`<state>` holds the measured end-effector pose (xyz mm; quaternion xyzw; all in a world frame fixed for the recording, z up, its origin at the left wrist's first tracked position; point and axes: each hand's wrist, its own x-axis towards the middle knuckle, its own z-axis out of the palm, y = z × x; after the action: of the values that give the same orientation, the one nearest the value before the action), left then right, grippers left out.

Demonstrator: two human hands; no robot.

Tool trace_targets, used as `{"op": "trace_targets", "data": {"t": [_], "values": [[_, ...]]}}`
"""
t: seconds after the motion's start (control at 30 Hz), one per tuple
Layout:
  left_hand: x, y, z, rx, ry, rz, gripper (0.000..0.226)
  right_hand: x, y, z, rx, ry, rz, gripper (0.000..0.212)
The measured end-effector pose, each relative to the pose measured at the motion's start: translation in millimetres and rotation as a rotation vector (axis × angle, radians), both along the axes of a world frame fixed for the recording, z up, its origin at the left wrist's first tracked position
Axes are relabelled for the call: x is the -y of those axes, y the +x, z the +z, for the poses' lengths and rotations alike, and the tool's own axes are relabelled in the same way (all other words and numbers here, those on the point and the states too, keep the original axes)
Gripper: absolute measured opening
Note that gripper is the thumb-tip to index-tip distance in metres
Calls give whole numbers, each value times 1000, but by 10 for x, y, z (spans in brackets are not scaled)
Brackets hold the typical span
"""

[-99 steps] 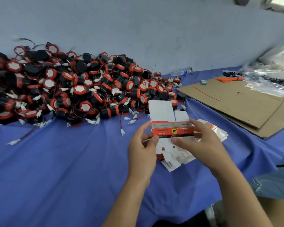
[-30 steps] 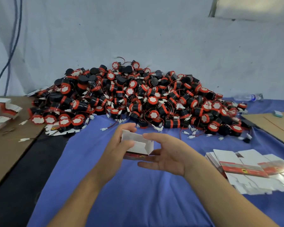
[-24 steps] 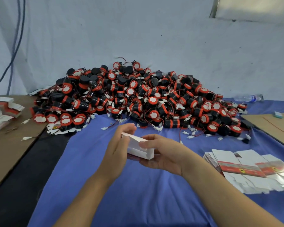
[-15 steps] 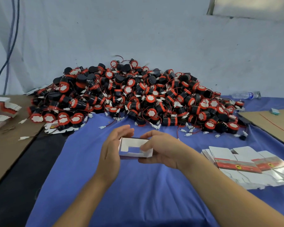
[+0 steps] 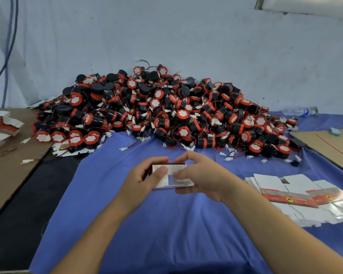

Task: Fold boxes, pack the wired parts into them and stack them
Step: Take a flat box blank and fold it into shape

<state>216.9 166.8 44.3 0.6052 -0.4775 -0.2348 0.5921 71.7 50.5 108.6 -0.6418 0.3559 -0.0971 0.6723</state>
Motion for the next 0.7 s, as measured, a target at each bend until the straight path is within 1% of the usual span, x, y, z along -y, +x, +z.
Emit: {"op": "trace_targets", "data": {"t": [0.07,0.1,0.2,0.23,0.27,0.33,0.5,0.6,0.7], "values": [[19,-11,-11,40,20,45,16,0,-20,-13,15,-13,34,27],[23,3,-11,26,36,57,16,8,-44,-11,40,21,60,26],[4,64,-2,-27,72,31,14,73,-183,-6,195,266,110,31],[-6,74,8,-29,77,20,15,90,-231,-13,242,319,124,32],[-13,71,23,-21,72,11,16,102,-269,-37,273,324,134,33],[-17,41,49,7,49,-12,15,91,-286,-106,273,228,114,35],[-13,-50,93,34,13,-6,16,-13,-184,-204,229,-75,-37,32],[-38,-114,114,54,23,-58,16,-61,-142,-237,193,-256,-80,25],[-32,-147,137,42,21,-40,16,-91,-135,-263,222,-367,-93,22]]}}
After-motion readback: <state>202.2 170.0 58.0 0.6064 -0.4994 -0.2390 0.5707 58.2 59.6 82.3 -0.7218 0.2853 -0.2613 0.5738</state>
